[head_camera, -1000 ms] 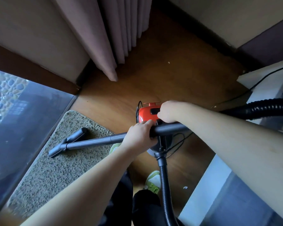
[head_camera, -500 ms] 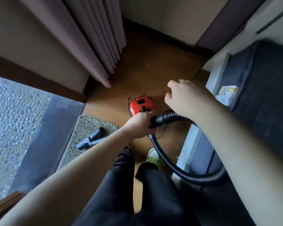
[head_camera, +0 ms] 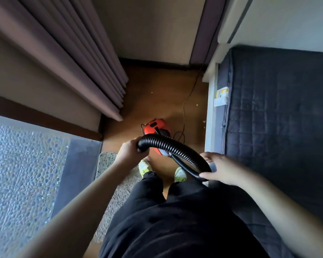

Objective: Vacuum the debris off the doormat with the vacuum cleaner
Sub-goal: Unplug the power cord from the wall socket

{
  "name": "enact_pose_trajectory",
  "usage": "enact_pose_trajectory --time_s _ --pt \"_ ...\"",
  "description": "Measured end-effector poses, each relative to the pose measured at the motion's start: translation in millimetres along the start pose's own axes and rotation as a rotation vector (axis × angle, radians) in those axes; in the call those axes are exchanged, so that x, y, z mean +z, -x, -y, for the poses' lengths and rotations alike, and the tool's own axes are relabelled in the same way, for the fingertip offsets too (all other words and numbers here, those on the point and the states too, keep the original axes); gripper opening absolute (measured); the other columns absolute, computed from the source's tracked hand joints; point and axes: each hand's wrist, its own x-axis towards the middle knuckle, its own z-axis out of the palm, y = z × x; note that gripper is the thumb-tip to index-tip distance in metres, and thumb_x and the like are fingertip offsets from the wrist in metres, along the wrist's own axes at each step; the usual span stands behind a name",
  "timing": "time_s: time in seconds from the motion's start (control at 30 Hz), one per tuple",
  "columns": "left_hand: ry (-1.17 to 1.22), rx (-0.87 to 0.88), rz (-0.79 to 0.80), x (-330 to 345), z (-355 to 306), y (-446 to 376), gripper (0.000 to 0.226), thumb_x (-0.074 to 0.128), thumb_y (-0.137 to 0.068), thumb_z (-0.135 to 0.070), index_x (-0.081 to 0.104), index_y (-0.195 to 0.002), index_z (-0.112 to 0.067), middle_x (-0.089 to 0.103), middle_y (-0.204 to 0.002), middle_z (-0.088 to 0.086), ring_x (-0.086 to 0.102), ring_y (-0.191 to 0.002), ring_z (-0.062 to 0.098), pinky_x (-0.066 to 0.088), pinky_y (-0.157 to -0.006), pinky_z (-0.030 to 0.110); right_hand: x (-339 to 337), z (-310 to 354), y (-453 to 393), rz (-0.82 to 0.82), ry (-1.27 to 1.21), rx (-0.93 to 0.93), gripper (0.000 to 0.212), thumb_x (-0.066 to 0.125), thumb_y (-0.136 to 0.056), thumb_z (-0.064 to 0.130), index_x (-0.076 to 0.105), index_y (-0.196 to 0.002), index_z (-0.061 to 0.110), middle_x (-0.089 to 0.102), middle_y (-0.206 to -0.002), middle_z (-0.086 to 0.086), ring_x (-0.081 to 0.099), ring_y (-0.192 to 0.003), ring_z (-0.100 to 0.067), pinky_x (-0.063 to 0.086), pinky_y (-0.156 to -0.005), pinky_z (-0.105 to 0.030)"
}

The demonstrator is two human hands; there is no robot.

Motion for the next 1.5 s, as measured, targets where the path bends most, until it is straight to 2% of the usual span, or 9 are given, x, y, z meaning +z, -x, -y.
enact_pose_trajectory --time_s 0.13,0.27,0.63,0.73,0.83,1.1,1.27,1.4,1.5 --pt "0.039 0.017 -0.059 -30 -3 9 0.024 0.077 -0.079 -0.021 0.056 -0.084 -0.032 0.061 -0.072 -0.007 0.058 -0.073 0.015 0.037 -0.061 0.024 21 19 -4 -0.153 -0.039 -0.030 0.030 0.066 -0.087 0.027 0.056 -0.115 0.025 0.064 -0.100 0.007 0.062 -0.090 -0.014 0.043 -0.065 -0.019" --pt "0.096 0.019 -0.104 -60 -3 12 0.022 0.077 -0.079 -0.018 0.060 -0.087 -0.029 0.061 -0.071 -0.014 0.057 -0.072 0.011 0.038 -0.060 0.023 17 51 -11 -0.291 -0.050 -0.062 0.028 0.065 -0.084 0.024 0.055 -0.110 0.028 0.063 -0.087 0.007 0.062 -0.079 -0.017 0.040 -0.057 -0.024" --pt "0.115 0.140 -0.081 -131 47 -22 0.034 0.075 -0.078 -0.014 0.066 -0.111 -0.019 0.065 -0.080 -0.006 0.064 -0.080 0.020 0.043 -0.066 0.027 -9 140 -49 -0.368 0.037 0.031 0.040 0.068 -0.085 0.024 0.058 -0.123 0.033 0.069 -0.103 0.005 0.066 -0.095 -0.021 0.052 -0.077 -0.032" --pt "0.117 0.162 -0.077 -153 45 -36 0.029 0.075 -0.080 -0.020 0.065 -0.108 -0.021 0.059 -0.068 -0.013 0.055 -0.060 0.011 0.040 -0.054 0.027 -22 160 -61 -0.396 0.037 0.045 0.045 0.069 -0.086 0.025 0.057 -0.128 0.031 0.069 -0.112 0.000 0.065 -0.101 -0.024 0.053 -0.083 -0.034" --pt "0.131 0.160 -0.078 -166 39 -56 0.024 0.075 -0.081 -0.020 0.062 -0.100 -0.024 0.057 -0.070 -0.015 0.056 -0.072 0.012 0.037 -0.063 0.024 -40 170 -77 -0.431 0.031 0.072 0.048 0.070 -0.086 0.026 0.056 -0.132 0.024 0.068 -0.115 -0.003 0.065 -0.102 -0.027 0.053 -0.085 -0.035" --pt "0.174 0.127 -0.027 -168 4 -97 0.030 0.074 -0.083 -0.018 0.063 -0.111 -0.022 0.066 -0.094 -0.004 0.059 -0.090 0.014 0.039 -0.075 0.024 -95 161 -106 -0.600 -0.047 0.055 0.047 0.070 -0.087 0.021 0.053 -0.131 0.020 0.067 -0.115 -0.009 0.064 -0.103 -0.031 0.053 -0.085 -0.035" --pt "0.183 0.093 -0.016 -161 -32 -123 0.028 0.076 -0.082 -0.018 0.063 -0.107 -0.021 0.066 -0.091 -0.004 0.061 -0.090 0.016 0.046 -0.078 0.030 -134 143 -125 -0.645 -0.099 0.009 0.047 0.070 -0.088 0.019 0.053 -0.132 0.015 0.066 -0.119 -0.011 0.063 -0.107 -0.032 0.051 -0.088 -0.036" --pt "0.166 0.021 -0.042 -148 -61 -139 0.026 0.078 -0.081 -0.022 0.062 -0.102 -0.023 0.059 -0.073 -0.010 0.056 -0.071 0.015 0.044 -0.066 0.027 -169 124 -137 -0.622 -0.120 -0.037 0.039 0.068 -0.089 0.016 0.054 -0.125 0.010 0.064 -0.116 -0.014 0.062 -0.106 -0.033 0.048 -0.084 -0.035" --pt "0.119 -0.016 -0.071 -136 -89 -154 0.025 0.077 -0.082 -0.024 0.058 -0.097 -0.025 0.056 -0.074 -0.014 0.054 -0.069 0.010 0.042 -0.065 0.026 -203 101 -149 -0.575 -0.123 -0.051 0.038 0.066 -0.090 0.016 0.053 -0.125 0.009 0.063 -0.115 -0.014 0.061 -0.106 -0.032 0.045 -0.083 -0.032"
